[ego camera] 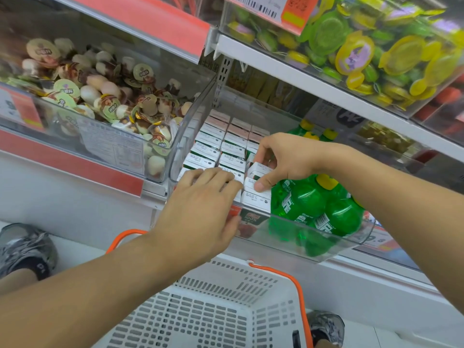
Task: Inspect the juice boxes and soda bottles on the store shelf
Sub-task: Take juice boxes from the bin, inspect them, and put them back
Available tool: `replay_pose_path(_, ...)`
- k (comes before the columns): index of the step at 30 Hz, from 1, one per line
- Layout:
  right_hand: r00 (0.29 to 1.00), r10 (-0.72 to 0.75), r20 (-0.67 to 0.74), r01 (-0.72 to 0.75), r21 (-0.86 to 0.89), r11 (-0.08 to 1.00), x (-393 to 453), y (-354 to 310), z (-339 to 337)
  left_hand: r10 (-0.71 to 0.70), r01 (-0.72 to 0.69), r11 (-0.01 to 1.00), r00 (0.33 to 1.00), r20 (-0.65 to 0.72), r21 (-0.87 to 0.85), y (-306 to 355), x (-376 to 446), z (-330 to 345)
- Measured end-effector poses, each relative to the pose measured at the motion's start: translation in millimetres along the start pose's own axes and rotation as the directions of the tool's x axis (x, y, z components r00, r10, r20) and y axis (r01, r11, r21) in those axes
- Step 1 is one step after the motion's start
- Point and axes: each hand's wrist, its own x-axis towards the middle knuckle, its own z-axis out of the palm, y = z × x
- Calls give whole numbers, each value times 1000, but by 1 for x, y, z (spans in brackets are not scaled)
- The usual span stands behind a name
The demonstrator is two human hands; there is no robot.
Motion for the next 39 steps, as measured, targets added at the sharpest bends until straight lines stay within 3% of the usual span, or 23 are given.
replay_pose_path(3,996,-16,-86,18,19,1000,-10,2,-6,14,-14,1000,1000,1,-10,-1,-1,0)
replay_pose_path(7,934,-124,-336,134,6,991,-42,2,-12,56,-55,998,998,30,-22,-6,-1,-2)
replay_pose_path(11,731,-313,-606,334,-82,939,-81,4,7,-10,11,937,1000,6,-349,-5,-1,-13)
replay_pose_path(14,567,-382,-730,361,-197,912,-109,3,34,-28,-25,828,996,-86,-561,4,-1,-26)
replay_pose_path(16,537,-378,-754,394,-173,903,-127,2,49,14,-106,802,987,-160,-587,12,-3,-33)
replay_pose_path(19,639,-291,-712,492,88,866,-148,4,64,39,-88,721,995,-87,-688,24,-10,-39)
replay_pose_path(22,735,-229,-638,567,393,724,-160,8,72,152,152,434,959,239,-888,36,-17,-36)
replay_pose_path(23,750,-222,-624,572,442,691,-163,9,75,183,214,385,936,301,-898,38,-18,-32)
replay_pose_path(27,807,-157,-569,548,622,559,-164,9,94,163,395,280,878,449,-875,40,-19,-22)
replay_pose_path(31,879,89,-468,415,845,337,-160,2,114,77,513,235,837,542,-825,46,-22,-19)
replay_pose_path(34,918,244,-314,231,921,314,-159,-1,119,-46,599,216,795,605,-771,57,-30,-10)
replay_pose_path(39,942,272,-196,124,957,262,-151,-1,124,-104,718,77,696,710,-692,78,-37,1)
